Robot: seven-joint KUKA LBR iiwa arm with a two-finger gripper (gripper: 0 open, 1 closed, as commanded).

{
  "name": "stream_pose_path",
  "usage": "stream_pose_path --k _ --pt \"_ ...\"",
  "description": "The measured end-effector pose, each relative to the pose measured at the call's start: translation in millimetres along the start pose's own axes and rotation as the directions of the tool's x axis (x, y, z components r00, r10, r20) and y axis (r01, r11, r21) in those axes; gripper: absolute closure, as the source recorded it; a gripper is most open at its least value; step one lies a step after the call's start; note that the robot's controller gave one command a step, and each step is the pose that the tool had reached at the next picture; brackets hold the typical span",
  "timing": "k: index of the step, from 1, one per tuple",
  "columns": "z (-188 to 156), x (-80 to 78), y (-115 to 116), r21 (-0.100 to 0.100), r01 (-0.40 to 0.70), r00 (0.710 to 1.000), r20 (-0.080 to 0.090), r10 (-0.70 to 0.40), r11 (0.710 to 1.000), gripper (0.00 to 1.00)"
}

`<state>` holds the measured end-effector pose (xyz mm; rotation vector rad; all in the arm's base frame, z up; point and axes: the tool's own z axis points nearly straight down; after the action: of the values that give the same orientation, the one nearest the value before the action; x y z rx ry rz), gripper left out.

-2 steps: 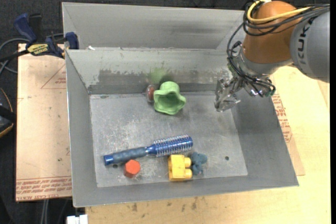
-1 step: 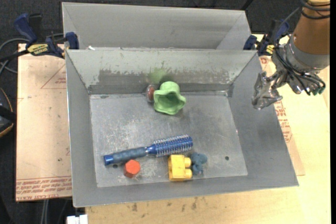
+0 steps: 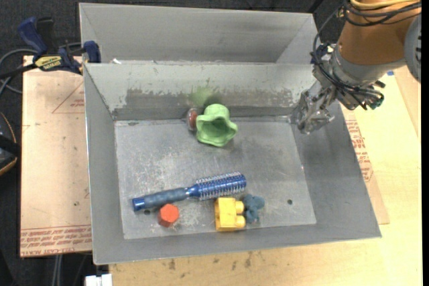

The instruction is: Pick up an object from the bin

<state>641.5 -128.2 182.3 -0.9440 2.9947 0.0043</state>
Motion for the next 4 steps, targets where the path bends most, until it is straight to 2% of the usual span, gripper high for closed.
stream_pose_path --k 1,2,3,4 --pt "23.4 26.9 -6.7 0.001 0.057 0.998 -0.002 -0.057 0.998 1.00" --pt "-53.3 93.2 42.7 0.005 0.036 0.999 0.001 -0.036 0.999 1.00" --pt "28.1 71.4 40.2 -0.004 0.372 0.928 -0.002 -0.372 0.928 1.00" --pt "-68.9 108.5 93.4 0.006 0.339 0.941 0.000 -0.339 0.941 1.00"
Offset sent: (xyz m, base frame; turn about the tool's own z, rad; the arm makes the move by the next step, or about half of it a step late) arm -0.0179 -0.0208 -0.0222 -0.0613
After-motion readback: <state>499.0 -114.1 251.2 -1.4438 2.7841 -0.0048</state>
